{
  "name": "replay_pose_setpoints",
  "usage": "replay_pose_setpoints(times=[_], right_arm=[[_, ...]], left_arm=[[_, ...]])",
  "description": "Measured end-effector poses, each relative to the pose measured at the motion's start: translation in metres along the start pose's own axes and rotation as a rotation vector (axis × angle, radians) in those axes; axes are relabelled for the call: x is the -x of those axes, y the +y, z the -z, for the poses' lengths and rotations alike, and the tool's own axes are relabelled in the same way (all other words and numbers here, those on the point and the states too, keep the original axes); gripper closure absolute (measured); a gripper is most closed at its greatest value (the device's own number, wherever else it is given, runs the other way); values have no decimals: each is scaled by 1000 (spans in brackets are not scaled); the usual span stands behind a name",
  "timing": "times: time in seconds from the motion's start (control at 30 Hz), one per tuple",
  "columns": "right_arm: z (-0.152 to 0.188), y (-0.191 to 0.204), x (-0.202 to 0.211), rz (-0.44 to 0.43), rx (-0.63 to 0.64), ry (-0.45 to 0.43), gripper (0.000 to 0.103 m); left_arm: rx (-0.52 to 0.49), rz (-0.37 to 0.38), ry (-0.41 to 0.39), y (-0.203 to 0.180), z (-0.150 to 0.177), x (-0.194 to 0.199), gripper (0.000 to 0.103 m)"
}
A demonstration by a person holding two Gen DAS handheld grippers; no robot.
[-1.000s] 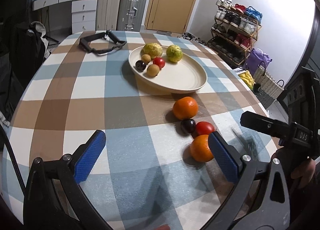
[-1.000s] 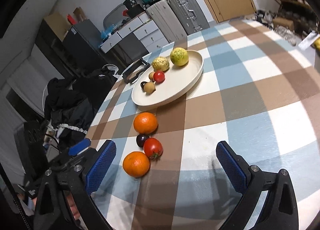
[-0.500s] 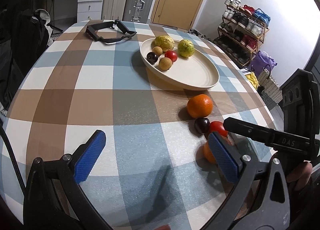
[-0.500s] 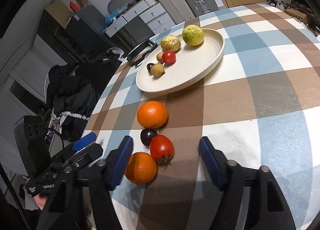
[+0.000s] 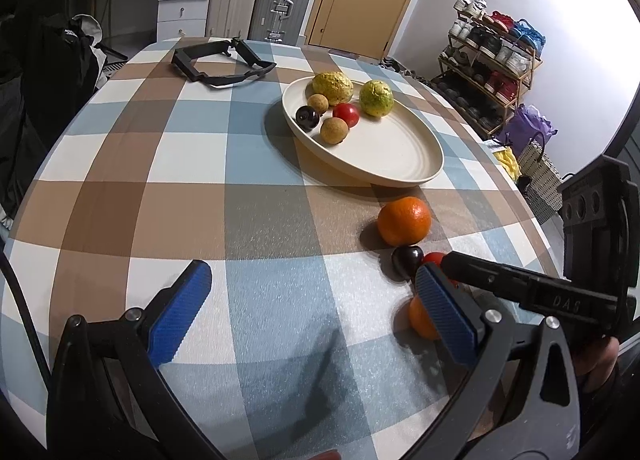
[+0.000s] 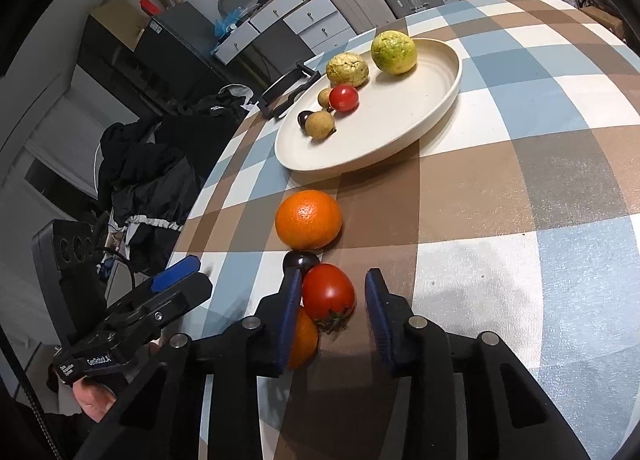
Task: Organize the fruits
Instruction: 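Grasp the second red tomato with the right tool while the left tool grasps the second plum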
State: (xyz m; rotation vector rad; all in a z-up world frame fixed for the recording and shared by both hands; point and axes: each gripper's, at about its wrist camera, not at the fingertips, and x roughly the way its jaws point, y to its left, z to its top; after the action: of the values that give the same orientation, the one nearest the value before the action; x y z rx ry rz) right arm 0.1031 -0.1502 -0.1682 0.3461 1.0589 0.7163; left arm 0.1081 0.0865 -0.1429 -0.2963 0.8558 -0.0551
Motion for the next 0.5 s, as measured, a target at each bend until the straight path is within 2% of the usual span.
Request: replay_pose_setpoints(times=[0.03, 0.23, 0.4, 0.5], right_arm=[[1, 1, 0, -10, 6, -2, 76], [5, 5, 4, 10, 47, -32, 76], [3, -2, 17, 8, 34, -72, 77], [1, -4, 27, 27, 40, -98, 77]], left_arm=[[1, 2, 1, 0, -1, 0, 1], [2, 36, 31, -7, -8, -8, 1], [-4, 72, 83, -17, -14, -20, 1], [-3, 106, 140, -23, -20, -31, 1]])
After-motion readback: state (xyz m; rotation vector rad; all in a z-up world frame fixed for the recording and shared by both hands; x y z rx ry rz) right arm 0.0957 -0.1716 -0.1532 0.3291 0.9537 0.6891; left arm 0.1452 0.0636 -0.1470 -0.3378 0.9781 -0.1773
